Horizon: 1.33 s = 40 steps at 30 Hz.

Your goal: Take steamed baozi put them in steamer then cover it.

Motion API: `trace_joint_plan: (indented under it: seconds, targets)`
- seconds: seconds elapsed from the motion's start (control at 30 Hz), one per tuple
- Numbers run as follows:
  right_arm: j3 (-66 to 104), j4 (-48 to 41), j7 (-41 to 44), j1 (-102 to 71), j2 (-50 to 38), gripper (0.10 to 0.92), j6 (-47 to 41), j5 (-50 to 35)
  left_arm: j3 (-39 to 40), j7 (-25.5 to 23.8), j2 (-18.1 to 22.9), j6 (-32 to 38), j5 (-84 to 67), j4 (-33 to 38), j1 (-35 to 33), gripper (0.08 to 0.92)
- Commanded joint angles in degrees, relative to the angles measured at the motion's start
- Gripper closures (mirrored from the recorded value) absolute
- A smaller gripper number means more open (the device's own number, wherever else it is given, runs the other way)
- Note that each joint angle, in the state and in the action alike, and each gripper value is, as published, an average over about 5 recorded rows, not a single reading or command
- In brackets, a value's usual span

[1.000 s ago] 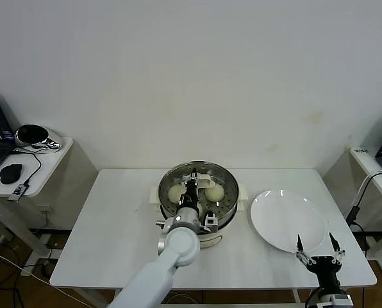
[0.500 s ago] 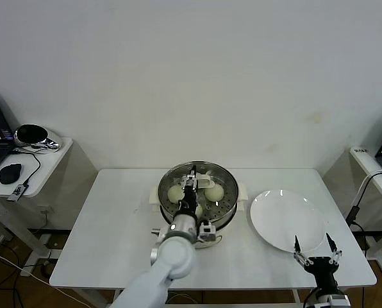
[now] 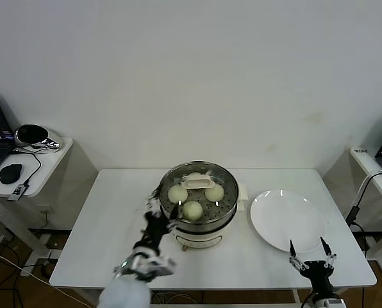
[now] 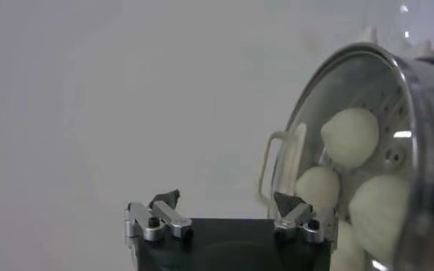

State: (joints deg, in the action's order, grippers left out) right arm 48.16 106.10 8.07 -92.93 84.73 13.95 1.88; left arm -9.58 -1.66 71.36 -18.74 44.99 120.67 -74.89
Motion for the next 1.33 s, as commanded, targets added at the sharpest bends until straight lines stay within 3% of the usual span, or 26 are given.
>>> trace_joint_plan:
  seconds: [0.03, 0.23, 0.47, 0.83, 1.33]
  targets:
    - [-6.33, 0.1, 0.56, -3.64, -4.04, 0.203, 1.1, -5.15, -23.27, 13.66, 0.93, 21.29, -57.55, 4.21, -29.25, 0.177]
    - [-11.11, 1.26, 0.76, -7.18, -6.98, 0.203, 0.19, -9.38, -22.51, 14.45, 4.15, 25.75, -57.13, 3.88, -35.91, 0.177]
    - [-14.25, 2.43, 0.12, -9.05, -7.98, 0.203, 0.64, -10.63, -21.67, 12.03, 6.85, 29.07, -56.02, -0.21, -37.43, 0.177]
    - [-16.09, 3.02, -0.96, -10.01, -7.94, 0.203, -0.56, -10.77, -21.52, 8.56, 7.41, 27.04, -55.7, -4.56, -35.59, 0.177]
    - [-16.58, 5.21, -1.78, -10.31, -7.83, 0.203, -3.44, -11.27, -21.97, 5.88, 6.82, 24.64, -54.16, -3.91, -35.39, 0.177]
